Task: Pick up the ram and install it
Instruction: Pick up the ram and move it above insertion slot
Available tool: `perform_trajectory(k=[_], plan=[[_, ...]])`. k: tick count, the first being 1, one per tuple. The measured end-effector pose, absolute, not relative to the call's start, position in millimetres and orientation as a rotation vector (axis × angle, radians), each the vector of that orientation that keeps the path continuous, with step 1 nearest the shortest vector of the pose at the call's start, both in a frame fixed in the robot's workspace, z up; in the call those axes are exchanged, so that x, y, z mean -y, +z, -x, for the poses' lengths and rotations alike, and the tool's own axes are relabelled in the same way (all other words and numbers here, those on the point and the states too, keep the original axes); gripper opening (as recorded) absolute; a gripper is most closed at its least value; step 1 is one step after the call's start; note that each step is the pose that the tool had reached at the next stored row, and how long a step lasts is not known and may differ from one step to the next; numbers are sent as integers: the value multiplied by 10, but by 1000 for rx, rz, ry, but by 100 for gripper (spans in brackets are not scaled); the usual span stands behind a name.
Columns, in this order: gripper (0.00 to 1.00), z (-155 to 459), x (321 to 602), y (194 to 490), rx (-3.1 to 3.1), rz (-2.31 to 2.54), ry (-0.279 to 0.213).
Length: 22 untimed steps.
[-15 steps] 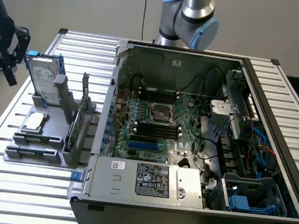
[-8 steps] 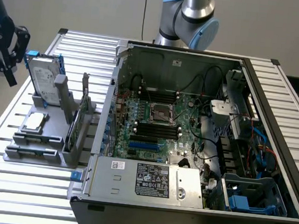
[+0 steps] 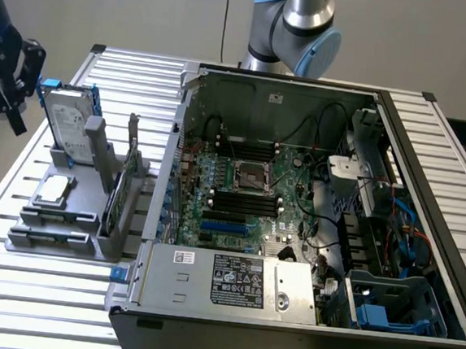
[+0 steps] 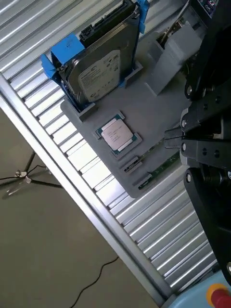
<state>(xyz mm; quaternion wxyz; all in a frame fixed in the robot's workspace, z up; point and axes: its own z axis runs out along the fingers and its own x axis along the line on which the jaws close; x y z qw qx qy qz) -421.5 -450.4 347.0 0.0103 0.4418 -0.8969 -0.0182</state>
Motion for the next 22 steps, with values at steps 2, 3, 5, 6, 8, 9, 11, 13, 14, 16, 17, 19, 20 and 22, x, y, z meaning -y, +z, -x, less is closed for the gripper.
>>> perform_trajectory(k=[2, 3, 5, 6, 8, 9, 11, 13, 14, 16, 17, 19, 20, 22], plan=[[11, 4215, 4504, 3468, 2773, -1429, -56], [11, 4215, 4504, 3467, 2760, -1454, -56], [11, 4215, 4504, 3465, 2733, -1503, -55], [11, 4215, 4504, 3463, 2719, -1528, -55], [11, 4215, 4504, 3460, 2690, -1577, -54], [11, 4215, 4504, 3458, 2675, -1601, -54], [11, 4215, 4504, 3454, 2645, -1649, -53], [11, 4215, 4504, 3447, 2614, -1697, -52], [11, 4215, 4504, 3443, 2598, -1721, -52], [11, 4215, 4504, 3435, 2566, -1768, -50], [11, 4215, 4504, 3431, 2550, -1791, -49], [11, 4215, 4504, 3424, 2517, -1836, -46], [11, 4215, 4504, 3420, 2501, -1858, -44], [11, 4215, 4504, 3414, 2465, -1903, -41]])
